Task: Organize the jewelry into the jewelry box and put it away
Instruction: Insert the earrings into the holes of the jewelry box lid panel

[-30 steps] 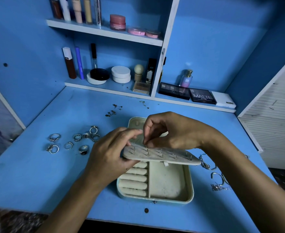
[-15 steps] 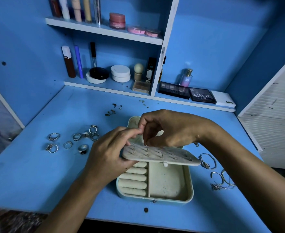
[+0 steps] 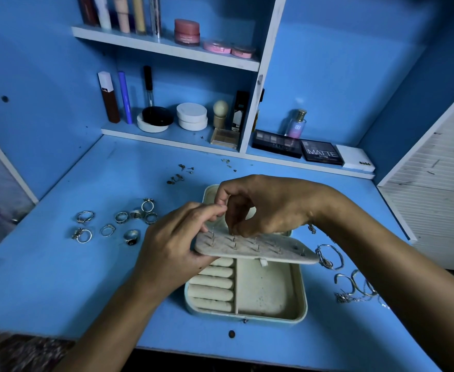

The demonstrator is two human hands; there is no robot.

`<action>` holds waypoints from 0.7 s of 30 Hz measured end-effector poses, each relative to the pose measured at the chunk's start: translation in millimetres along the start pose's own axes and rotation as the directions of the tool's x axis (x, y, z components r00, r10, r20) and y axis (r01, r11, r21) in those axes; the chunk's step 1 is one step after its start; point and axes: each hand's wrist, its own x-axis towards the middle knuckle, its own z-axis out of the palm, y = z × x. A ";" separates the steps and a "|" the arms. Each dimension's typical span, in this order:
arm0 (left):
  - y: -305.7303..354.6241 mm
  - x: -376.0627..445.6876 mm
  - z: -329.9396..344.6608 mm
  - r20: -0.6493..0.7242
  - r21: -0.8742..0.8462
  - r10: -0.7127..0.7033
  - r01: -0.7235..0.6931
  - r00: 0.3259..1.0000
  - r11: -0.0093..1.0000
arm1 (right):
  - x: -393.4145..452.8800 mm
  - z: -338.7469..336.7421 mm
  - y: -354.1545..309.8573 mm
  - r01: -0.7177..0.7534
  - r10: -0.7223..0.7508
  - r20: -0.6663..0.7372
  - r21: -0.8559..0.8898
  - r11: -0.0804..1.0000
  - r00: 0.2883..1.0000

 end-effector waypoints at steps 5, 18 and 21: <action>-0.8 -0.8 0.4 0.004 0.011 0.002 -0.002 1.000 1.000 | 2.6 -0.5 0.7 -0.003 0.003 0.009 0.008 1.000 1.000; -1.2 -2.0 -1.2 0.011 -0.003 0.000 0.000 1.000 1.000 | 3.1 1.5 5.7 0.006 -0.006 -0.004 0.008 1.000 1.000; -1.6 -1.7 -1.6 0.008 0.013 0.001 -0.001 1.000 1.000 | 0.9 2.0 8.0 0.010 -0.009 -0.025 0.040 0.999 1.000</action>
